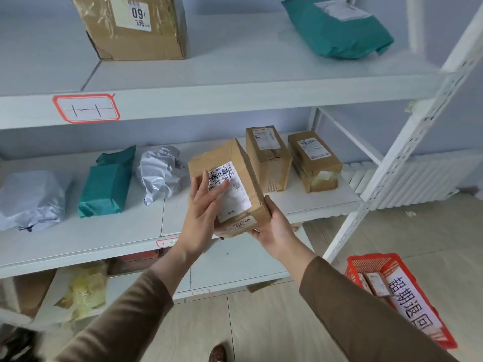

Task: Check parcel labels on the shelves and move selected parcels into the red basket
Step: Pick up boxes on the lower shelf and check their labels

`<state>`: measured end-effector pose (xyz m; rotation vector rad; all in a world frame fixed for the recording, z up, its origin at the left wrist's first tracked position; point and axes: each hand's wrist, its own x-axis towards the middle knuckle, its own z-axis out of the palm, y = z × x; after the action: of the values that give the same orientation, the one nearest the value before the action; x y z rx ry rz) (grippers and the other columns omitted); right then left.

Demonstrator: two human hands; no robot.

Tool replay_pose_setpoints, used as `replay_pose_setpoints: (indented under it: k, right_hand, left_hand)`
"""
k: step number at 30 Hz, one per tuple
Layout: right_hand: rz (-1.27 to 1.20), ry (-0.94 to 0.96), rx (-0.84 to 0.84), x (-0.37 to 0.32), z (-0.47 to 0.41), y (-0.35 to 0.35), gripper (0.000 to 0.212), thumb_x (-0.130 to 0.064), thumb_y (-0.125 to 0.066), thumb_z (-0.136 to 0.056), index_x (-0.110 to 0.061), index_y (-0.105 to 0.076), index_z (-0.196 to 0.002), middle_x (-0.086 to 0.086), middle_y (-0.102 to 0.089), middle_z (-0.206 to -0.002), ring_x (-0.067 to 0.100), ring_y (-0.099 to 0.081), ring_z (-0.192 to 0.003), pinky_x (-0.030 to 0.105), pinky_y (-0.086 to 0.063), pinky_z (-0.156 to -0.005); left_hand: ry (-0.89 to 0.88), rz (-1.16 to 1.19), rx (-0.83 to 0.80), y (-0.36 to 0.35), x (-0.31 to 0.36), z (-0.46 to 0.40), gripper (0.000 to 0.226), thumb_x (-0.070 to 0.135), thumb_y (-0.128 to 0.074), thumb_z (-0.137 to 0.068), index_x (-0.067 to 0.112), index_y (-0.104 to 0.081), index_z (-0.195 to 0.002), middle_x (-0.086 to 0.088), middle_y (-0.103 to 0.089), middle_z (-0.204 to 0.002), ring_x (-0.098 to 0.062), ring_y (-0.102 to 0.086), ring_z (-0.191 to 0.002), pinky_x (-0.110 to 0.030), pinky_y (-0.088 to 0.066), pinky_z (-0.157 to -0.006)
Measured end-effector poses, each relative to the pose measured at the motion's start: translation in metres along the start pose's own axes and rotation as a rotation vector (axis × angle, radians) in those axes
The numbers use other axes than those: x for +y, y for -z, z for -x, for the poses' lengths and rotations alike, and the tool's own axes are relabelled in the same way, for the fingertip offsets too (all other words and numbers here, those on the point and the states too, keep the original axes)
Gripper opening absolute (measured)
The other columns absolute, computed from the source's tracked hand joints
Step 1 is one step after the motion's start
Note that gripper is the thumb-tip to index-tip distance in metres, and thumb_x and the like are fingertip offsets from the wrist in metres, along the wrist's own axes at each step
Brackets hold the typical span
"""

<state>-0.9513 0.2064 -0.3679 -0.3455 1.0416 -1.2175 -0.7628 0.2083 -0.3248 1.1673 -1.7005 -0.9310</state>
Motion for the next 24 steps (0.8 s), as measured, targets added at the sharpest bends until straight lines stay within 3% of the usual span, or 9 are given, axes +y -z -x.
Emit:
replay_pose_setpoints:
  k: [2,4,6,8,12,15,17,21,24]
  right_hand:
    - [-0.039,-0.001,-0.008,0.006,0.014,0.008,0.052,-0.050,-0.038,-0.107,-0.016,-0.066,-0.136,0.010,-0.073,-0.127,0.024,-0.070,-0.109,0.035,-0.056,-0.081]
    - [-0.056,0.007,-0.029,0.011,0.025,0.013,0.050,-0.047,-0.036,-0.108,-0.017,-0.069,-0.131,0.011,-0.073,-0.128,0.024,-0.070,-0.107,0.034,-0.056,-0.082]
    - [-0.071,0.016,-0.046,0.012,0.032,0.014,0.046,-0.045,-0.038,-0.108,-0.018,-0.072,-0.123,0.012,-0.071,-0.131,0.023,-0.071,-0.101,0.034,-0.057,-0.082]
    - [-0.064,0.032,-0.065,0.011,0.036,0.012,0.045,-0.045,-0.039,-0.108,-0.018,-0.072,-0.122,0.013,-0.070,-0.131,0.023,-0.070,-0.101,0.034,-0.056,-0.083]
    - [0.028,0.052,-0.077,0.002,0.038,0.007,0.054,-0.052,-0.040,-0.106,-0.016,-0.067,-0.136,0.011,-0.073,-0.127,0.023,-0.069,-0.106,0.032,-0.057,-0.075]
    - [0.092,0.058,-0.096,-0.009,0.043,0.003,0.053,-0.053,-0.049,-0.102,-0.020,-0.062,-0.141,0.009,-0.072,-0.124,0.020,-0.068,-0.096,0.030,-0.057,-0.060]
    - [0.121,0.084,-0.118,-0.017,0.046,0.001,0.048,-0.050,-0.053,-0.101,-0.028,-0.057,-0.144,0.006,-0.071,-0.130,0.020,-0.067,-0.102,0.034,-0.059,-0.065]
    - [0.208,0.142,-0.134,-0.027,0.052,-0.009,0.041,-0.052,-0.057,-0.099,-0.043,-0.054,-0.139,0.003,-0.069,-0.131,0.025,-0.065,-0.114,0.046,-0.060,-0.086]
    - [0.267,0.207,-0.141,-0.028,0.056,-0.013,0.056,-0.051,-0.062,-0.096,-0.045,-0.042,-0.148,0.001,-0.064,-0.137,0.025,-0.065,-0.119,0.050,-0.058,-0.095]
  left_hand:
    - [0.006,0.148,0.056,-0.004,0.009,0.012,0.063,0.013,-0.045,-0.100,0.046,-0.043,-0.154,0.026,0.002,-0.171,0.004,-0.001,-0.157,-0.049,-0.021,-0.129]
    - [0.042,0.279,0.116,-0.009,0.021,0.022,0.084,-0.004,-0.050,-0.099,0.050,-0.026,-0.159,0.027,0.003,-0.170,0.016,-0.015,-0.150,-0.032,-0.041,-0.118]
    - [0.142,0.515,0.160,-0.013,0.026,0.028,0.090,-0.004,-0.058,-0.097,0.050,-0.019,-0.158,0.018,-0.031,-0.166,0.007,-0.048,-0.138,-0.022,-0.057,-0.094]
    - [0.298,0.736,0.111,-0.014,0.024,0.029,0.086,0.010,-0.067,-0.093,0.046,-0.022,-0.157,0.008,-0.061,-0.146,-0.015,-0.068,-0.122,-0.033,-0.063,-0.084]
    - [0.513,0.757,-0.047,-0.006,0.022,0.032,0.058,0.038,-0.065,-0.088,0.029,-0.054,-0.144,-0.007,-0.068,-0.138,-0.029,-0.069,-0.117,-0.050,-0.053,-0.095]
    - [0.683,0.905,-0.076,0.005,0.018,0.030,0.043,0.044,-0.058,-0.094,0.025,-0.064,-0.133,-0.006,-0.075,-0.123,-0.027,-0.072,-0.103,-0.043,-0.058,-0.079]
    - [0.798,1.010,-0.105,0.013,0.016,0.026,0.040,0.048,-0.057,-0.092,0.025,-0.067,-0.125,-0.006,-0.076,-0.118,-0.030,-0.070,-0.101,-0.043,-0.057,-0.077]
    - [0.897,1.086,-0.188,0.015,0.008,0.021,0.043,0.050,-0.057,-0.089,0.020,-0.070,-0.116,-0.014,-0.070,-0.121,-0.039,-0.065,-0.104,-0.050,-0.049,-0.089]
    - [0.900,1.159,-0.242,0.015,0.000,0.021,0.048,0.052,-0.055,-0.089,0.019,-0.069,-0.121,-0.017,-0.065,-0.129,-0.041,-0.062,-0.108,-0.051,-0.046,-0.093]
